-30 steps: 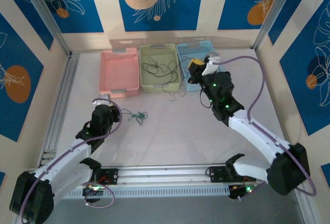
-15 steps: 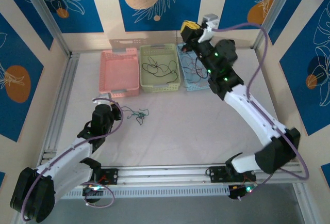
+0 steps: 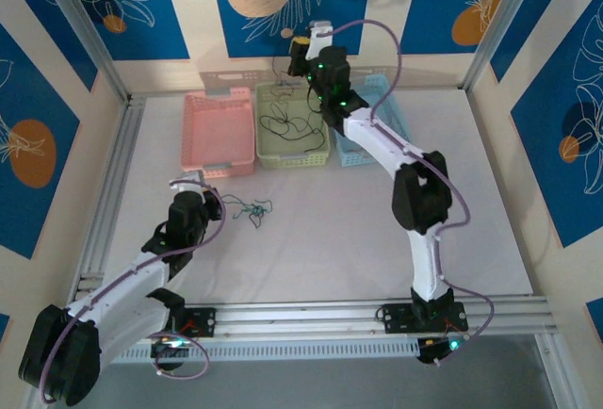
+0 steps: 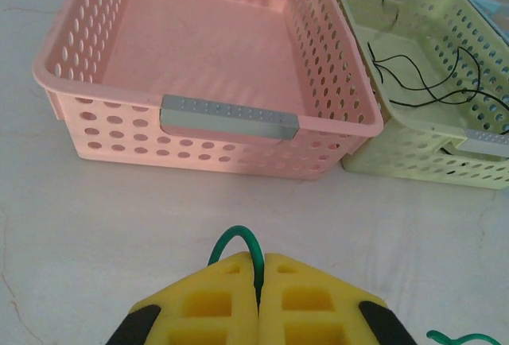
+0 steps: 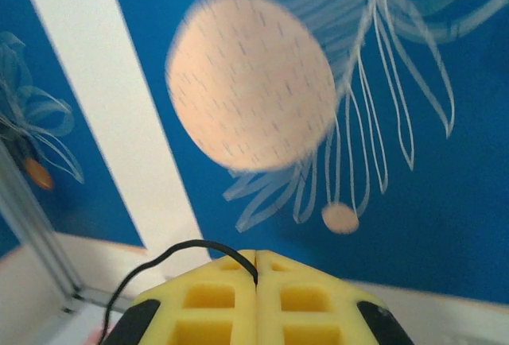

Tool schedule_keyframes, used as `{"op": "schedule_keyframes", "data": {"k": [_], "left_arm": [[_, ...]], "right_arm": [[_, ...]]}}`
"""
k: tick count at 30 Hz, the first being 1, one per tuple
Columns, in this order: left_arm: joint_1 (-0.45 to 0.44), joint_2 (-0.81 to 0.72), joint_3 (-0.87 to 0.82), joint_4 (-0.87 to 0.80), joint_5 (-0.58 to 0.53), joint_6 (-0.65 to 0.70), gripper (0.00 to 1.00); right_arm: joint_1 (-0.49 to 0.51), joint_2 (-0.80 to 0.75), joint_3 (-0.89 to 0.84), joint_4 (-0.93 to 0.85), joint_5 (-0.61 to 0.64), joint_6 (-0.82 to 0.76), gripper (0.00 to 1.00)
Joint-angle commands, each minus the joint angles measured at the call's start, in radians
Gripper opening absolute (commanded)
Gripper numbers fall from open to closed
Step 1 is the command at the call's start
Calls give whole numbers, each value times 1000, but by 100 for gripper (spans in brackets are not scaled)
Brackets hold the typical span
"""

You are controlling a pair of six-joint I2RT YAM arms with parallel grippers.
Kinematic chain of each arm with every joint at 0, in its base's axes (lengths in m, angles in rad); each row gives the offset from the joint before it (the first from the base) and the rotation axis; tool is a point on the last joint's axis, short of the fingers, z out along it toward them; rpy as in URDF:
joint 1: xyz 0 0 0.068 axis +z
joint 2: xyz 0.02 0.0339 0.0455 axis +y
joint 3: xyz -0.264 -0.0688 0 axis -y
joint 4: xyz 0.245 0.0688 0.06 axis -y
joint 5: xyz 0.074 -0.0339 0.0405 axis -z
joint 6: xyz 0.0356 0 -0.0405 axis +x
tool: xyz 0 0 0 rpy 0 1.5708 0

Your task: Untangle the cables

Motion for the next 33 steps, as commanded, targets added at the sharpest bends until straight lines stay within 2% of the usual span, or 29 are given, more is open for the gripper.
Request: {"op": "schedule_keyframes", "data": {"k": [1,2,3,6,7,8,10,13,17,21,23,25,28,31,33], "left_arm": [[6,-1,-4,31,16,14,0],[6,-1,-4,32,16,14,0],[5,-2,-4,32,15,14,0],[6,-3,-6,33,18,15,0],[6,-4,-7,35,20,15,0],[6,-5,-7,36,20,15,0],[6,-9,-10,41,23,16,0],[6,-11,-13,45,27,16,0],[6,-26,-18,79,89,45,0],[8,-54,28,94,144,88,0],[8,-21,51,146,158,126,0],[9,37,76,164,160,153,0],[9,120,61,236,178,166,0],[9,150,45,282,180,162,0],[9,137,42,265,158,164,0]], "right_arm": [[15,75,46,-49,79,-34,0],[15,89,41,-61,73,-31,1],[15,103,35,-76,64,-31,7],[14,109,6,-120,60,-42,39],[16,92,-13,-140,76,-50,81],[21,63,-47,-139,92,-71,97],[22,-13,-150,-105,65,-112,99],[5,-164,-339,-58,-60,-110,95],[-24,-358,-638,65,-314,-89,87],[-24,-437,-843,174,-497,-122,70],[-20,-441,-914,227,-575,-131,53],[-28,-422,-924,223,-705,-128,50],[-22,-349,-843,47,-931,-204,52],[25,-295,-755,-137,-953,-331,57],[30,-275,-745,-147,-974,-335,61]]}}
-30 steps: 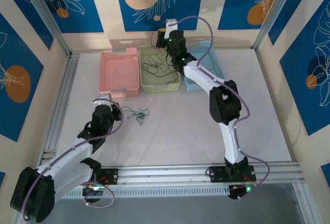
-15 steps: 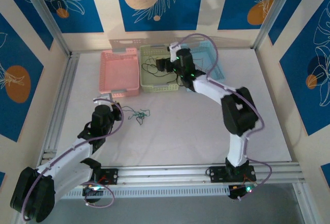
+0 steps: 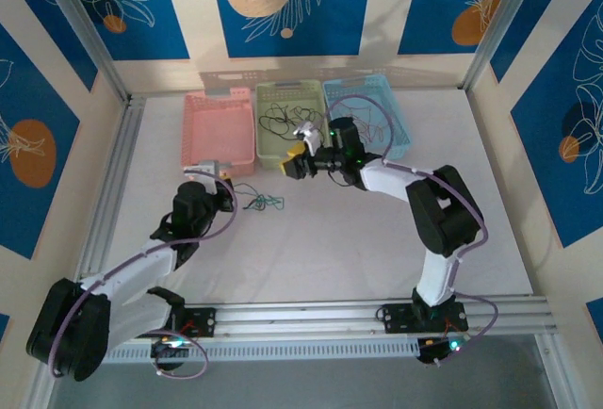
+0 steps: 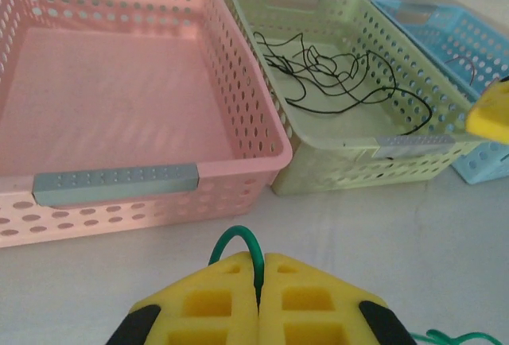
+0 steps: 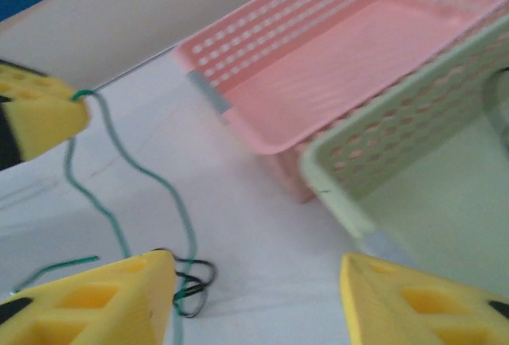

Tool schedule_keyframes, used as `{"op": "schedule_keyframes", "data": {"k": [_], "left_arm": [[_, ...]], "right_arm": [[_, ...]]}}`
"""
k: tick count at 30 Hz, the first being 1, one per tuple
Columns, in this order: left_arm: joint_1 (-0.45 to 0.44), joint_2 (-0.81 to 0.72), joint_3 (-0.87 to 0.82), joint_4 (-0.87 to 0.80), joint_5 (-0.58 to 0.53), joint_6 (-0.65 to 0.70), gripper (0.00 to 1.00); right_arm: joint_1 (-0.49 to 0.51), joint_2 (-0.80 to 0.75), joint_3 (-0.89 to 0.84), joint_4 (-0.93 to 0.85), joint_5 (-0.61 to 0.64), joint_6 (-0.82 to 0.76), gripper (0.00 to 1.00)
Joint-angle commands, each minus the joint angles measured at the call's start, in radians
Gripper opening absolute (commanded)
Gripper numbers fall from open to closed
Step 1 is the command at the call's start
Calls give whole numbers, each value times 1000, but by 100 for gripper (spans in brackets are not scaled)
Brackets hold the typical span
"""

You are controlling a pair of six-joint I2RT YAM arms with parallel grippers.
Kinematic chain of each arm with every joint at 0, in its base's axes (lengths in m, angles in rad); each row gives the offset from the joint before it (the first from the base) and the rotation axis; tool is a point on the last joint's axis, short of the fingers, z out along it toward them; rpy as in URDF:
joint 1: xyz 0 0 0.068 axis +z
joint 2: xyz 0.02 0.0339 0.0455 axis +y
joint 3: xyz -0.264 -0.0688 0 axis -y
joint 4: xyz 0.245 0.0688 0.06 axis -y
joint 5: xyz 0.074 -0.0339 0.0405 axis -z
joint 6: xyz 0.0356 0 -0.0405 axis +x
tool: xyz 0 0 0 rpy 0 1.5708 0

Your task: Untangle the cables

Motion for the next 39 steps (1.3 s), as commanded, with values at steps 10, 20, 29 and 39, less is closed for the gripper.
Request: {"op": "schedule_keyframes", "data": {"k": [10,20,29,39], "left_arm": [[9,-38,-33,64,-43,3,0],[9,-74,-62,93,-41,0,0],[9,-92,-76,103,-45,-3,0],[9,-62,-57,80,-74,-8,0]], "right_arm": [[68,97,169,-380,-214,-218,67],[125,184,269,-540,-79,-314,62],[126,186,293,-534,-35,-317,10],[146,15,30,-118,42,-300,59]]}}
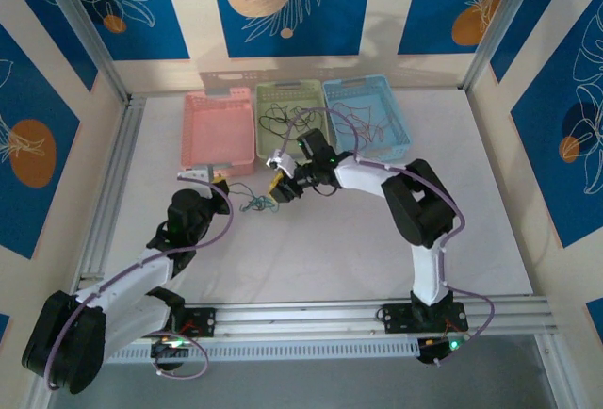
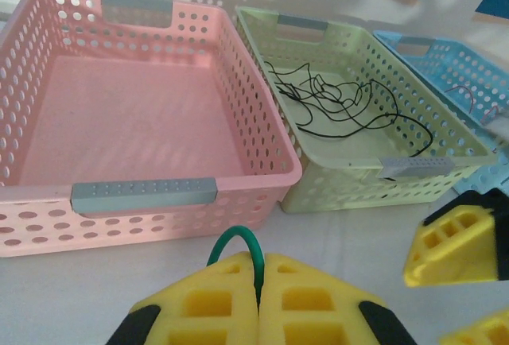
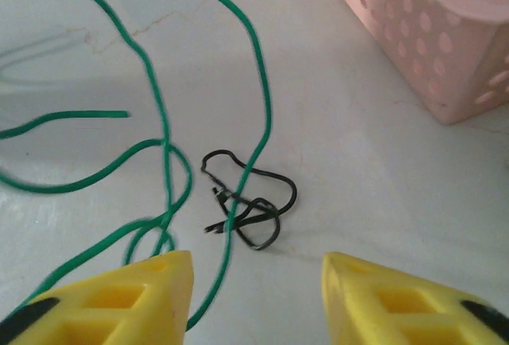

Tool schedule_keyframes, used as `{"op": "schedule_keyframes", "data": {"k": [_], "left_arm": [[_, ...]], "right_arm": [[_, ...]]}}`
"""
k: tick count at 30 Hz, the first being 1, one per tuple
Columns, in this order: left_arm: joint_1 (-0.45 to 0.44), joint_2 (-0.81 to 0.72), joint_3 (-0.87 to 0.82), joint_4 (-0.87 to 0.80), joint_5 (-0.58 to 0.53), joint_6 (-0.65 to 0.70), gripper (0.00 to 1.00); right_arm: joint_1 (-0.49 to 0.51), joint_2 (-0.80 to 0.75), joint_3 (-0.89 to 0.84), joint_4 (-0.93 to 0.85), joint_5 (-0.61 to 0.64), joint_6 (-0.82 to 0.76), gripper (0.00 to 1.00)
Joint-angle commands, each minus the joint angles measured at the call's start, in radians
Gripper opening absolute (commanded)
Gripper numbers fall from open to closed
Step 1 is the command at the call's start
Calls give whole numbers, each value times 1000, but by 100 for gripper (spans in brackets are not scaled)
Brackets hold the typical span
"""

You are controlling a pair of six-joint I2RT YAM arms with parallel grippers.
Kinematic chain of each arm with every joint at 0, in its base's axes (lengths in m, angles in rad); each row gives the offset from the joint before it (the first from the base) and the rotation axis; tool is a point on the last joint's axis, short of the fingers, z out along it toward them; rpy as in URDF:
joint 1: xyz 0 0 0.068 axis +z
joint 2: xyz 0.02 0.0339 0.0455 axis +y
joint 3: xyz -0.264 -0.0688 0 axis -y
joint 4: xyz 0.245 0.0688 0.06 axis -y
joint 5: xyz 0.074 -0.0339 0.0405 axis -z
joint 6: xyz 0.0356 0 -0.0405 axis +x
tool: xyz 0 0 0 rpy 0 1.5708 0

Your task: Untangle the cables

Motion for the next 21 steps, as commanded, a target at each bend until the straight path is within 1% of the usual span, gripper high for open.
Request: {"op": "schedule_keyframes", "data": {"k": [1,4,8,10,14,16,17,18,21], "left_arm": [[9,14,14,13,-28,-7,0],[9,10,11,15,-26,-7,0],[9,6,8,12,-38,-8,0],[9,5,10,7,-50,-9,0],[9,1,7,9,-48,-9,0],[9,0,5,15,-39,-9,0],[9,-1,4,16,-37,-8,0],[9,-1,4,17,-37,-7,0],[9,0,2,22,-27,-7,0]], "right_arm": [[32,-78,-71,215,35,-18,62],[33,-80,-75,220,33,-20,65],[37,-61,-74,188,-6,-77,67],[41,-25,-39,144,23,-87,67],[46,9,-10,90,6,-105,67],[55,27,14,73,28,-104,67],[58,32,19,69,34,-107,66],[58,38,23,73,44,-103,62],[59,55,46,67,61,-89,48]]}}
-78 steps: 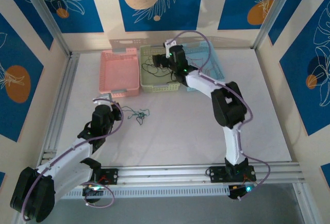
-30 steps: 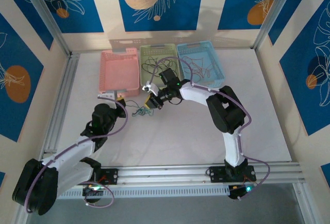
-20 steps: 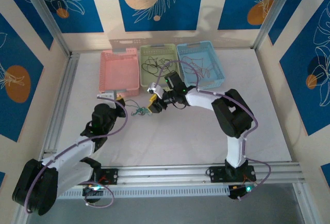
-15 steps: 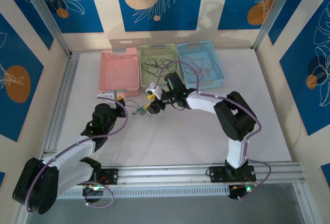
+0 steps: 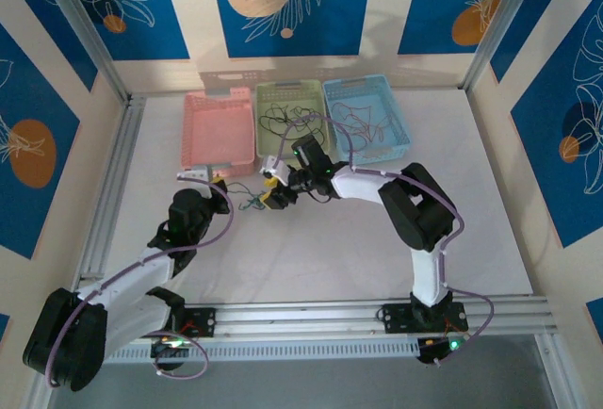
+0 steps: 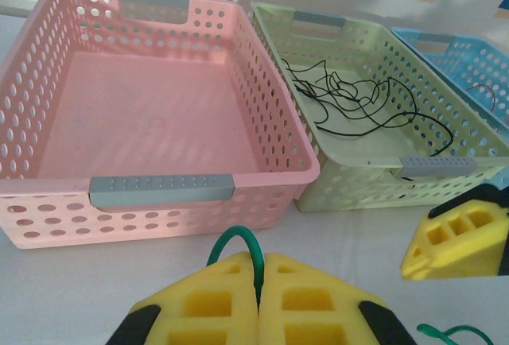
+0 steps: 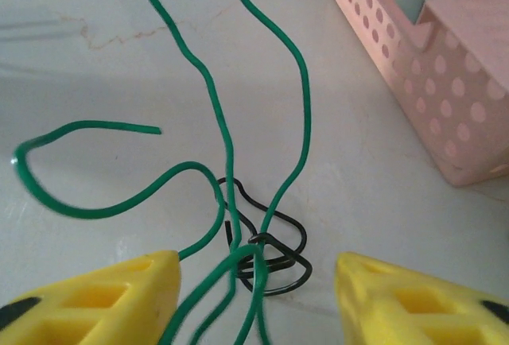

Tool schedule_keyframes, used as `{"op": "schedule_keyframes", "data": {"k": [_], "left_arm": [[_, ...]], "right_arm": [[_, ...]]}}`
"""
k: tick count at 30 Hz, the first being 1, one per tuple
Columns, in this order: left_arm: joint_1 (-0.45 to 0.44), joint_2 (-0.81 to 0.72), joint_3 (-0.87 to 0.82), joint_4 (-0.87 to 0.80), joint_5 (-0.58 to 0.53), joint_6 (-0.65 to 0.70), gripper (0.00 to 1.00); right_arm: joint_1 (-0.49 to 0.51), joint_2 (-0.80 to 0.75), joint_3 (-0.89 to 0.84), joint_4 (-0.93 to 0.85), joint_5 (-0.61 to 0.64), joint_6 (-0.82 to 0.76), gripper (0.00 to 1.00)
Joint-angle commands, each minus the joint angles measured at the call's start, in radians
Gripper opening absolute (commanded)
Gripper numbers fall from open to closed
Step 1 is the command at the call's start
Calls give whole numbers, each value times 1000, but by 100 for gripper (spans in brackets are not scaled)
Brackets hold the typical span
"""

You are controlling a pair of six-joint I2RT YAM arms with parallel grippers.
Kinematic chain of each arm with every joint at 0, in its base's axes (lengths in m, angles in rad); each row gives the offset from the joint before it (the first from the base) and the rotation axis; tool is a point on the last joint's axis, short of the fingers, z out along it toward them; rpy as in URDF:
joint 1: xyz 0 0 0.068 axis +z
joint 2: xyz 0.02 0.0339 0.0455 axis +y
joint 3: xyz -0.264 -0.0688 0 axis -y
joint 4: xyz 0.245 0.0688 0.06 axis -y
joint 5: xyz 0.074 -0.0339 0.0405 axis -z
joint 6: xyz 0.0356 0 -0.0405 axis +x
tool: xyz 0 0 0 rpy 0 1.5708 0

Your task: Untangle the cables

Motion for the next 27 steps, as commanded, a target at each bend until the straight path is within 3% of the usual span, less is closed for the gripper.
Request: {"op": "schedule_keyframes", "data": {"k": [1,3,6,10,13,14,19,22,27], "left_arm": [[8,-10,5,22,2,-7,0],[9,-1,8,21,9,-7,0],[9,-2,10,17,4,-6,0],[10,-19,1,16,-15,-10,0],[10,-22,-2,15,-24,-13,1],[10,-22,-1,15,-24,-13,6],[10,-22,-3,20,-15,-13,59],[9,-25,-7,26,-7,-13,75],[10,-27,-8,30,2,-15,85]], "right_arm": [[5,18,42,-19,14,0,43],[5,12,42,-18,19,3,33],[-6,-24,6,42,53,16,7],[-59,-107,-86,198,80,102,0],[-116,-172,-170,343,97,197,0],[-136,-187,-193,386,102,230,0],[-220,-230,-266,523,53,368,0],[-216,-230,-258,505,46,361,0],[-237,-243,-279,553,50,416,0]]}}
